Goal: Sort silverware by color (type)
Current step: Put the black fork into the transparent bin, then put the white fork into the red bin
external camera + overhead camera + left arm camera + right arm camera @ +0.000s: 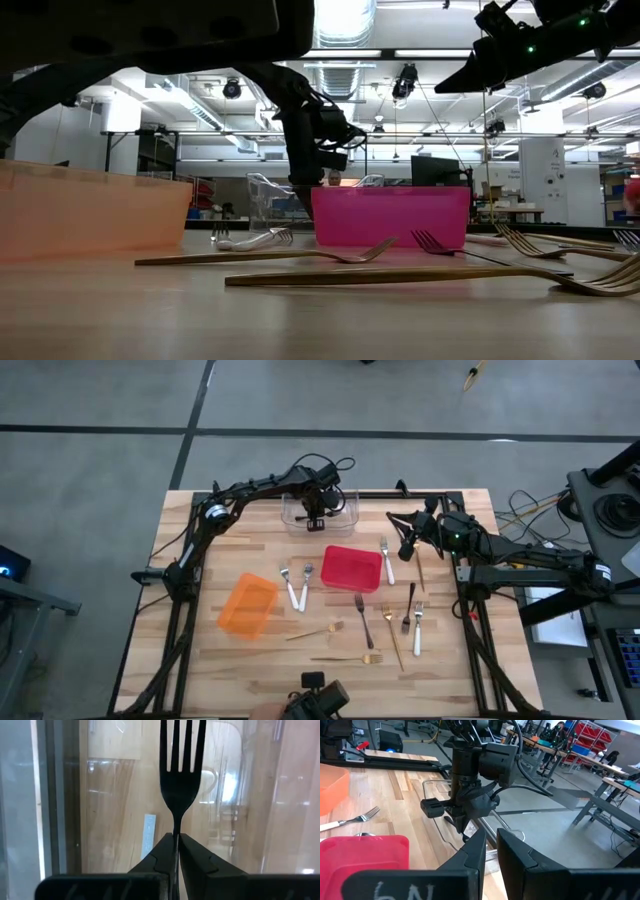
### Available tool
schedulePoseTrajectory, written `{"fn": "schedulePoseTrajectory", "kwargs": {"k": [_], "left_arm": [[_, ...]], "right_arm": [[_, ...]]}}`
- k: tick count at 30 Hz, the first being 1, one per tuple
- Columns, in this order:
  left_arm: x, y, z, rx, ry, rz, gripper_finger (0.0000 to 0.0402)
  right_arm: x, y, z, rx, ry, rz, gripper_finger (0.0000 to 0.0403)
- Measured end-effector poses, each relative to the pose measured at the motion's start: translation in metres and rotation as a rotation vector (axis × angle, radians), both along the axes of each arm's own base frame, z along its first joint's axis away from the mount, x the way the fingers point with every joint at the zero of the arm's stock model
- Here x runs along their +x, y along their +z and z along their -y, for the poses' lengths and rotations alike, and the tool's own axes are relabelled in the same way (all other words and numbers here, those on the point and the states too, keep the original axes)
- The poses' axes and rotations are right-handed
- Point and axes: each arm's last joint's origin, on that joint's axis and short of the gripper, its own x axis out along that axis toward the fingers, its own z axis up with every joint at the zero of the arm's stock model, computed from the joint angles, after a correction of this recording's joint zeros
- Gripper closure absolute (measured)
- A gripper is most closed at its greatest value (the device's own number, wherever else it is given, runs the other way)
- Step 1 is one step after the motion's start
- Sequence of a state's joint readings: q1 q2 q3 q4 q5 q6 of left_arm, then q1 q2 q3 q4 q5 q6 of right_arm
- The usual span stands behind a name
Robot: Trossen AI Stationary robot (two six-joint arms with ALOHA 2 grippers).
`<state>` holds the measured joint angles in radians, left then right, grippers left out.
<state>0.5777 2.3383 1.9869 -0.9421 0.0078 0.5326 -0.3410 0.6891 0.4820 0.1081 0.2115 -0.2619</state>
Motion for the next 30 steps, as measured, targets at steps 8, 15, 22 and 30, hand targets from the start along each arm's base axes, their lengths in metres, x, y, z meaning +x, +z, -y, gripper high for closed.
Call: {"fn": "schedulePoseTrajectory", "kwargs": {"k": [8,15,22,30], "left_arm": [[0.000,0.000,0.000,0.000,0.000,0.000,0.0389],[0.000,0.000,0.000,0.000,0.000,0.000,0.0388],[0.004,0.010,0.000,0.008,0.014,0.024,0.0388],[0.013,0.049,0.001,0.040,0.027,0.093,0.0396]], "right_arm": [[0.000,0.000,0.000,0.000,0.000,0.000,0.0365],[0.000,0.000,0.000,0.000,0.000,-0.001,0.0365],[0.000,0.000,0.000,0.000,0.000,-0.001,0.0365],[0.000,0.000,0.000,0.000,0.000,0.000,0.0365]]}}
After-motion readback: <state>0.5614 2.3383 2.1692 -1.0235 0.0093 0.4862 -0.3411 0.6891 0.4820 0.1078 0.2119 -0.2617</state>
